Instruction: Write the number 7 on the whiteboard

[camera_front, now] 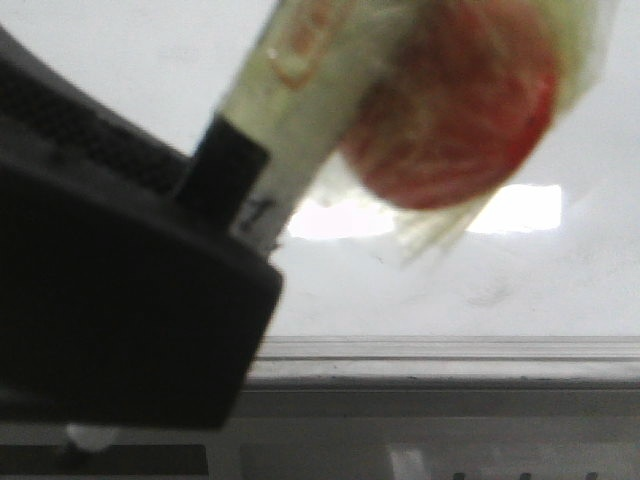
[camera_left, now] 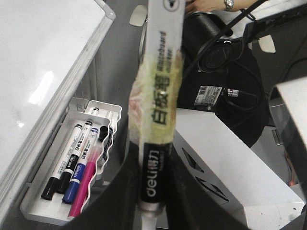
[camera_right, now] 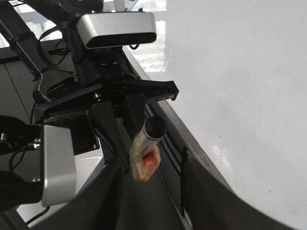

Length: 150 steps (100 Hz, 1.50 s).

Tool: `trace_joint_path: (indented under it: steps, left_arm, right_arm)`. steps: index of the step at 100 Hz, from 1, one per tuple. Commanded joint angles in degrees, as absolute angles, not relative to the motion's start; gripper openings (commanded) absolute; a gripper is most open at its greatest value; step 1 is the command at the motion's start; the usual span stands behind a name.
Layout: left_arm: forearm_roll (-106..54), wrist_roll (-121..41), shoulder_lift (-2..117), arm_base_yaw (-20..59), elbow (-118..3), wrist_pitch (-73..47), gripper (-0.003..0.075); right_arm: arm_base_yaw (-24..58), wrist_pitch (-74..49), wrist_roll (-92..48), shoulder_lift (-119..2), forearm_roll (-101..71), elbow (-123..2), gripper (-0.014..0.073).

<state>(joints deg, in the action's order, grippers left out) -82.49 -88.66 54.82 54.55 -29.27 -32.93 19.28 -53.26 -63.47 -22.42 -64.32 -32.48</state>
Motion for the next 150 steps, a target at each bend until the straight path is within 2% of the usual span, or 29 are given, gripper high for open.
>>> trace_joint_path:
  steps: [1,10,18,74,93,137,150]
  left_arm:
    - [-85.67,-88.92,54.40,55.03,-30.74,-34.08,-0.0005]
    - [-85.67,-88.92,54.40,55.03,-30.74,-34.08,-0.0005]
    - [-85.67,-88.92,54.40,55.03,-30.74,-34.08,-0.0006]
    - [-87.37,-91.44,54.40,55.03,-31.06,-32.06,-0.0006]
    - [-88.40,-91.68,54.40,55.03,-31.06,-32.06,-0.0006]
    - [-94.73,-96.54,54.40,55.03,-31.16,-34.61,-0.0006]
    - [-94.73,-96.54,54.40,55.03,-31.16,-35.12,-0.0006]
  right_arm:
    - [21.30,-50.08,-64.16,-25.15,-64.83,-36.51,0.0339]
    - [24.28,-49.11,-64.16,-27.86,-60.08,-39.82,0.0416]
    - [26.66,-48.66,-64.16,-30.56,-58.64,-41.59,0.0441]
    - [31.98,-45.84,-64.25,-44.55,-59.01,-41.72,0.0441]
    - [34.91,-44.94,-71.11,-48.02,-66.08,-41.72,0.0441]
    - [37.76,-42.88,-76.47,-55.74,-70.85,-41.72,0.0440]
    - [37.76,-42.88,-79.19,-55.79,-76.28,-41.72,0.0411]
